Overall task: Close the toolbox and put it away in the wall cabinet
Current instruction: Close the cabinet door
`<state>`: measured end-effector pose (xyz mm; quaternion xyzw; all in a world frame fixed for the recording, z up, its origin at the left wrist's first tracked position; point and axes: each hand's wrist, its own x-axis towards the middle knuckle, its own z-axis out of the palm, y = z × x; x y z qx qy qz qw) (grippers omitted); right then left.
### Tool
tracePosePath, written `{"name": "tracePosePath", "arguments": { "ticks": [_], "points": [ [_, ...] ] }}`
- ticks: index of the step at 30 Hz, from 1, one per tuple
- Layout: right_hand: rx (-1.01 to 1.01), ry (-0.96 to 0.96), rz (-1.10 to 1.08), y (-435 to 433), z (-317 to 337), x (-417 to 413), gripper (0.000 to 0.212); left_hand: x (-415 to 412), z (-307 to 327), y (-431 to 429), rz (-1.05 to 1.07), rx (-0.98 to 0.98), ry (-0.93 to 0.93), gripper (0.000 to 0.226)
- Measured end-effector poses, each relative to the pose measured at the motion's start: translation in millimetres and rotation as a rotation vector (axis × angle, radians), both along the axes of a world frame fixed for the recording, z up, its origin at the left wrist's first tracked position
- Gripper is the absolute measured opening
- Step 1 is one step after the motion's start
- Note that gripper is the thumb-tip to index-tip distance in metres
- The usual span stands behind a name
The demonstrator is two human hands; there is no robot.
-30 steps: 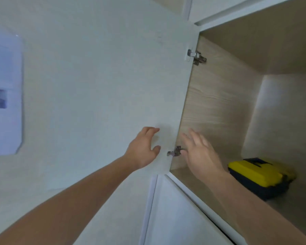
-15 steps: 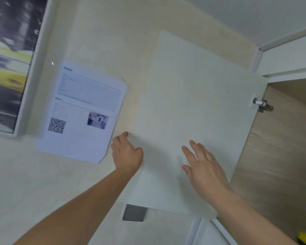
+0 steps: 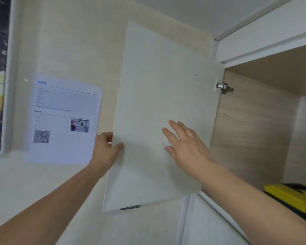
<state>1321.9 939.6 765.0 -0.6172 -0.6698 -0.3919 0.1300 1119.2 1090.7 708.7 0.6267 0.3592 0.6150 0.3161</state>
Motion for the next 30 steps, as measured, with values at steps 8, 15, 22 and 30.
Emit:
{"name": "tracePosePath", "arguments": {
  "ticks": [8, 15, 22, 30],
  "points": [
    [0.108, -0.118, 0.096, -82, 42, -37, 0.052, 11, -18, -118, -0.089, 0.354, 0.131, 0.042],
    [0.235, -0.338, -0.025, -170, 59, -5, 0.051, 89, -18, -215, -0.207, 0.712, 0.232, 0.055],
    [0.141, -0.38, -0.3, -245, 59, 58, 0.05, 181, -25, -261, -0.329, 0.82, 0.222, 0.071],
    [0.073, -0.486, -0.558, -273, 61, 102, 0.061, 258, -38, -251, -0.383, 1.135, 0.401, 0.072]
  ]
}}
